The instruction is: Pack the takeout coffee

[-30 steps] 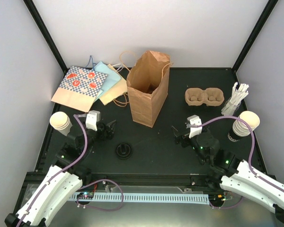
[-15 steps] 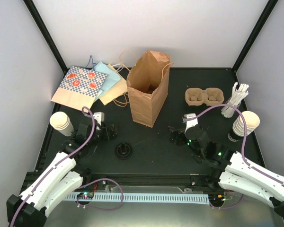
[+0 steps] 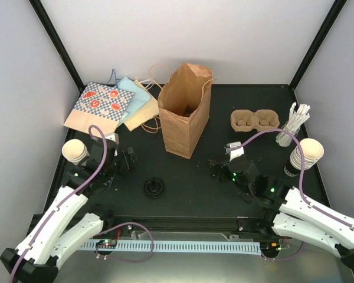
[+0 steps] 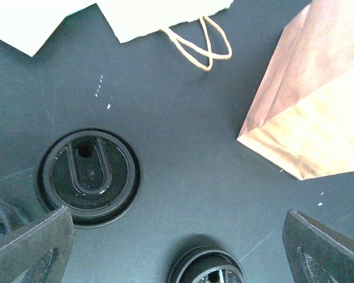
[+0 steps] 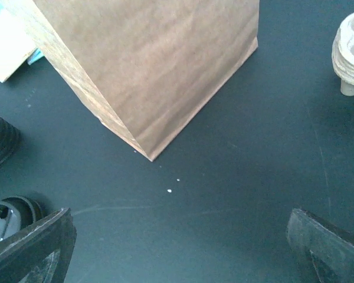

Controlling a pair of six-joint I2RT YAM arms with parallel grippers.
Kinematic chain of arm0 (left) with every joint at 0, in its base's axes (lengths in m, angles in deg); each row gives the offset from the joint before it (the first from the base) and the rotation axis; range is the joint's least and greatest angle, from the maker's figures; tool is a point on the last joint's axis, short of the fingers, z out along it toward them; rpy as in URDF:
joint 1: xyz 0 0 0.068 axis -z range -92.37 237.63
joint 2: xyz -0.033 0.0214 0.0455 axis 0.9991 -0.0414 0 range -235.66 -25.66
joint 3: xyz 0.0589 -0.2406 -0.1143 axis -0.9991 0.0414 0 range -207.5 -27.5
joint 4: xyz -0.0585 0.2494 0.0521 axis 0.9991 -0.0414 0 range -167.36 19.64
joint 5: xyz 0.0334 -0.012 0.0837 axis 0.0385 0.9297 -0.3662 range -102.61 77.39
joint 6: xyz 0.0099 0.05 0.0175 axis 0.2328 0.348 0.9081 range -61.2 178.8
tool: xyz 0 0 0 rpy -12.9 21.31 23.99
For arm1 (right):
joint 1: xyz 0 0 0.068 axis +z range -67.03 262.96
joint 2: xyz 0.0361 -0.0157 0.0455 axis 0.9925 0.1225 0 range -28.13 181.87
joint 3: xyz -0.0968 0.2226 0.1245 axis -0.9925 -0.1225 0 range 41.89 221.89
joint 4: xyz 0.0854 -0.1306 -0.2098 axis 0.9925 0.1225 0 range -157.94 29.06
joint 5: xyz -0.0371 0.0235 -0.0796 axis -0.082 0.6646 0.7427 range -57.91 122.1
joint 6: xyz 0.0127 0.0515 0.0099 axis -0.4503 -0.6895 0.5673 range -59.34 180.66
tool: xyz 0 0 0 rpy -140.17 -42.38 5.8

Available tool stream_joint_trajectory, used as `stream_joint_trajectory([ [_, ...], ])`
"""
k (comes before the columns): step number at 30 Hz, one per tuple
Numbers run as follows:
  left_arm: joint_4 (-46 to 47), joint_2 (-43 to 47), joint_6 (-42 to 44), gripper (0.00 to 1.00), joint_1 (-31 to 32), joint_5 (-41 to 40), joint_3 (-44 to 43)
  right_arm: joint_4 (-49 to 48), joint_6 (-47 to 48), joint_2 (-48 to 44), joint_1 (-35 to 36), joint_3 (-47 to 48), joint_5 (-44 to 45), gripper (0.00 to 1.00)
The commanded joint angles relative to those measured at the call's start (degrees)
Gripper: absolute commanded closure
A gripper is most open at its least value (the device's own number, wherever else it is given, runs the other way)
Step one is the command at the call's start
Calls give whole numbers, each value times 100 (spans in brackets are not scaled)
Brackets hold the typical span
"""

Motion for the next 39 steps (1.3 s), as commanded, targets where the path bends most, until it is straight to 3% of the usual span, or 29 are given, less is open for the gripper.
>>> stream_joint_trajectory([
  [1, -1181, 110, -271, 3, -90, -575, -833, 253, -102, 67, -25, 182, 154, 0],
  [6, -2106, -91, -357, 23, -548, -1094, -1411, 53, -106, -137, -23, 25, 120, 0],
  [12, -2029, -383, -118, 47, -1294, -488, -1299, 73, -73, -272, -27, -17, 44, 0],
  [22, -1393, -844, 141, 50, -1818, 197, -773, 185, -76, -606, -25, -140, 44, 0],
  [36, -1323, -1348, 125, 52, -1948, 209, -634, 119, 21, -504, -27, -104, 82, 0],
  [39, -1271, -1402, 156, 57, -1999, 267, -569, 108, 43, -480, -26, -93, 97, 0],
])
